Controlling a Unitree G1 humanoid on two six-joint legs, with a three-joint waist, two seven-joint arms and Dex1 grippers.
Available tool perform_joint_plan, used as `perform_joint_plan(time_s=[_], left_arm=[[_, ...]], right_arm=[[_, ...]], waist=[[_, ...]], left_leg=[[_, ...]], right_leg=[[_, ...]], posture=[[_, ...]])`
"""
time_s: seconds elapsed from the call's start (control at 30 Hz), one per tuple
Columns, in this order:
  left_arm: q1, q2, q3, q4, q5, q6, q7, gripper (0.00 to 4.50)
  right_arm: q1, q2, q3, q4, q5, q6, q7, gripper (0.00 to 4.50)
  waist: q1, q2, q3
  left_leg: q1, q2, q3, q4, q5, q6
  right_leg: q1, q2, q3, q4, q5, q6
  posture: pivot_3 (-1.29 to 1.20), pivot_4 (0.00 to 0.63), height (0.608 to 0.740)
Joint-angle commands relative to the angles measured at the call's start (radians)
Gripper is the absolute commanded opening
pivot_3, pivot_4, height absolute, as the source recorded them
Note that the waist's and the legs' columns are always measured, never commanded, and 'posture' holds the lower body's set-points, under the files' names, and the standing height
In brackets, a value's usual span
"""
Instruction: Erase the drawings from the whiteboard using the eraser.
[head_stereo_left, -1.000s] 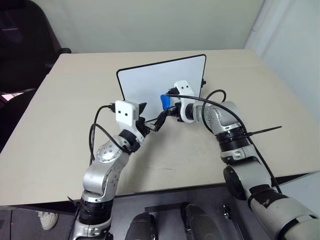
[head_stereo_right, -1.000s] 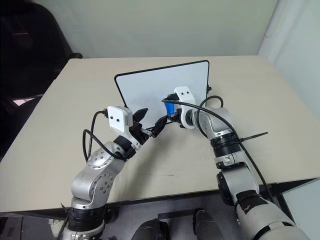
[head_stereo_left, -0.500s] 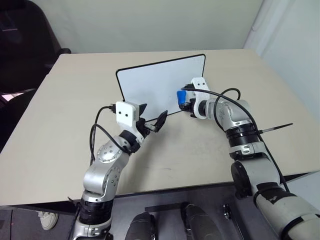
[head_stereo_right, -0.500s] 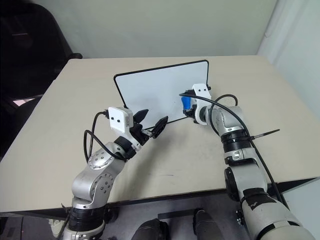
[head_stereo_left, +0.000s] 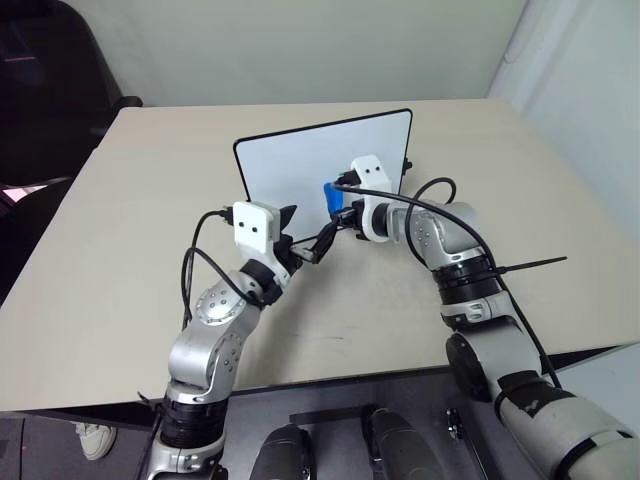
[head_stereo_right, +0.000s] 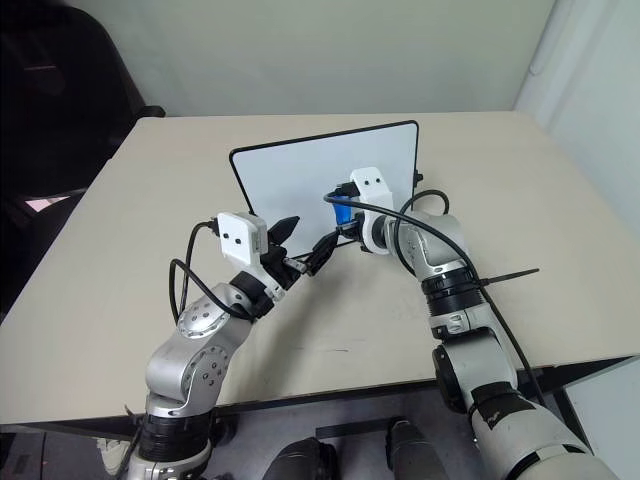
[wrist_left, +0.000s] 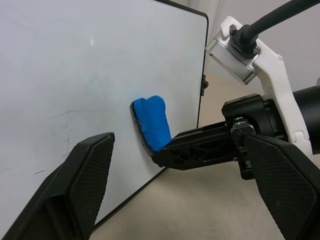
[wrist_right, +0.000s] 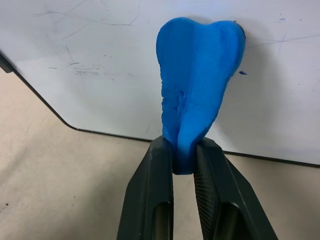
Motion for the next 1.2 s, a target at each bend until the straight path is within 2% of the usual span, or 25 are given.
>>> perform_joint_plan(time_s=[0.03,0.4,0.53,0.63,0.77,0.93,1.03,1.2], left_arm=[[0.006,0.002,0.008,-0.028,0.01,-0.025,0.005,4.5],[0.016,0.004,0.006,-0.032,0.026,-0.035,0.007,4.5],[0.008,0.001,0.002,-0.038,0.026,-0.025,0.014,4.5],[0.008,0.002,0.004,-0.05,0.019,-0.008,0.02,4.5],[0.017,0.011,0.01,-0.069,0.007,0.011,0.02,4.5],[0.025,0.016,0.015,-0.083,-0.001,0.026,0.018,4.5],[0.025,0.016,0.015,-0.084,-0.003,0.032,0.018,4.5],[0.021,0.006,0.008,-0.077,-0.01,0.037,0.017,4.5]], right_arm=[[-0.01,-0.032,-0.039,0.005,0.01,-0.026,0.007,0.37],[0.036,-0.167,-0.111,-0.019,0.013,-0.026,-0.003,0.37],[0.09,-0.224,-0.13,-0.14,0.042,0.053,0.01,0.37],[0.131,-0.268,-0.224,-0.246,0.107,0.174,0.014,0.37],[0.186,-0.361,-0.29,-0.336,0.143,0.28,0.024,0.37],[0.218,-0.389,-0.356,-0.47,0.209,0.44,0.023,0.37],[0.231,-0.361,-0.413,-0.502,0.255,0.548,-0.004,0.37],[0.307,-0.395,-0.399,-0.516,0.404,0.57,-0.086,0.37]], waist=[[0.001,0.0,0.0],[0.008,0.0,0.0],[0.008,0.0,0.0],[0.009,0.0,0.0],[0.011,0.0,0.0],[0.004,0.0,0.0],[0.003,0.0,0.0],[0.008,0.0,0.0]], left_leg=[[0.0,0.0,0.0,0.0,0.0,0.0],[0.0,0.0,0.0,0.0,0.0,0.0],[0.0,0.0,0.0,0.0,0.0,-0.001],[0.0,0.0,0.0,-0.001,0.001,-0.001],[0.0,0.0,0.0,0.0,0.001,-0.001],[0.002,0.0,0.001,0.0,0.001,0.0],[0.005,0.0,0.0,-0.001,0.001,0.0],[0.006,0.0,0.0,-0.001,0.002,0.001]], right_leg=[[0.0,0.0,0.0,0.0,0.0,0.0],[0.002,0.0,0.0,0.001,0.0,0.0],[0.003,0.0,0.0,0.001,0.0,0.001],[0.004,0.0,0.0,0.001,0.0,0.001],[0.005,0.0,0.0,0.0,0.0,0.002],[0.007,0.001,0.002,0.001,0.0,0.003],[0.009,0.001,0.002,0.001,0.0,0.004],[0.011,0.001,0.002,0.0,-0.001,0.007]], posture=[[0.0,0.15,0.74],[0.0,0.15,0.74],[0.0,0.15,0.74],[0.0,0.15,0.74],[0.0,0.15,0.74],[0.0,0.15,0.74],[0.0,0.15,0.74],[0.0,0.15,0.74]])
